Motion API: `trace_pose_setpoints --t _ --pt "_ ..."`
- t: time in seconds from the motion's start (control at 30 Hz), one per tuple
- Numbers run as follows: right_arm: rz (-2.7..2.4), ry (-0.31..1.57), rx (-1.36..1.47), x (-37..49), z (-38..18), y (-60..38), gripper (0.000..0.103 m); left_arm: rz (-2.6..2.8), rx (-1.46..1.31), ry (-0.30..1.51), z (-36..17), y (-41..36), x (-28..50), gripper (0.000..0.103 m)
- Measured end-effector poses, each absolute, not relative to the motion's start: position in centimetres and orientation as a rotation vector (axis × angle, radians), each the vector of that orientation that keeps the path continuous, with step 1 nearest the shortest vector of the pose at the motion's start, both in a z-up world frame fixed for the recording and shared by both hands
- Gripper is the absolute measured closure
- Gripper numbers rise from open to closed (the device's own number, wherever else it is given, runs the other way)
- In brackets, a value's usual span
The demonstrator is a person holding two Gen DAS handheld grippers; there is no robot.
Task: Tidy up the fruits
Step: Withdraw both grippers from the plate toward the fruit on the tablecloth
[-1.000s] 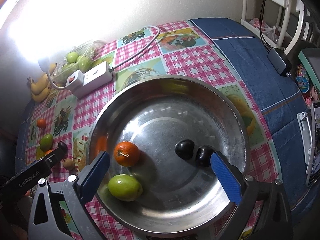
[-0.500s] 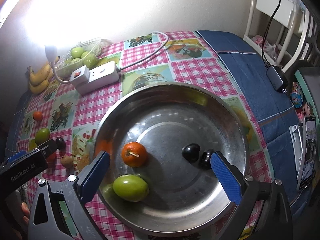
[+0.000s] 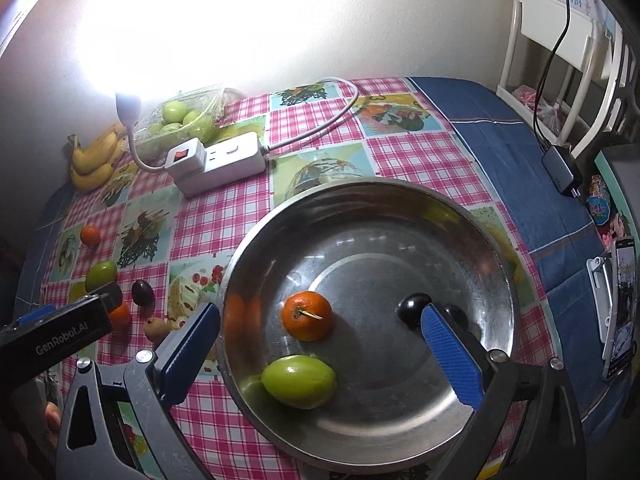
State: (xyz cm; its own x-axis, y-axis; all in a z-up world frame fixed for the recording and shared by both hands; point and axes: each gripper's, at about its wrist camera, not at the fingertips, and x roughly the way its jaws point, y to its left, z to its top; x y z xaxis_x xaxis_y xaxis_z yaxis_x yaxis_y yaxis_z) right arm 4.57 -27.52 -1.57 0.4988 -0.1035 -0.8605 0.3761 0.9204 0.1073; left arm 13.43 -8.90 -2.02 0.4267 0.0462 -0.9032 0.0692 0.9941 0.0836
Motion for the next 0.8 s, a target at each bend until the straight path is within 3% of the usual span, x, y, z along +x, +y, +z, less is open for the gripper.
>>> trace_pose_setpoints --t 0.8 --pt "-0.182 1.040 0.288 8.2 -1.9 -21.2 0.002 0.058 -0.109 1.102 -0.6 0.3 15.4 0.000"
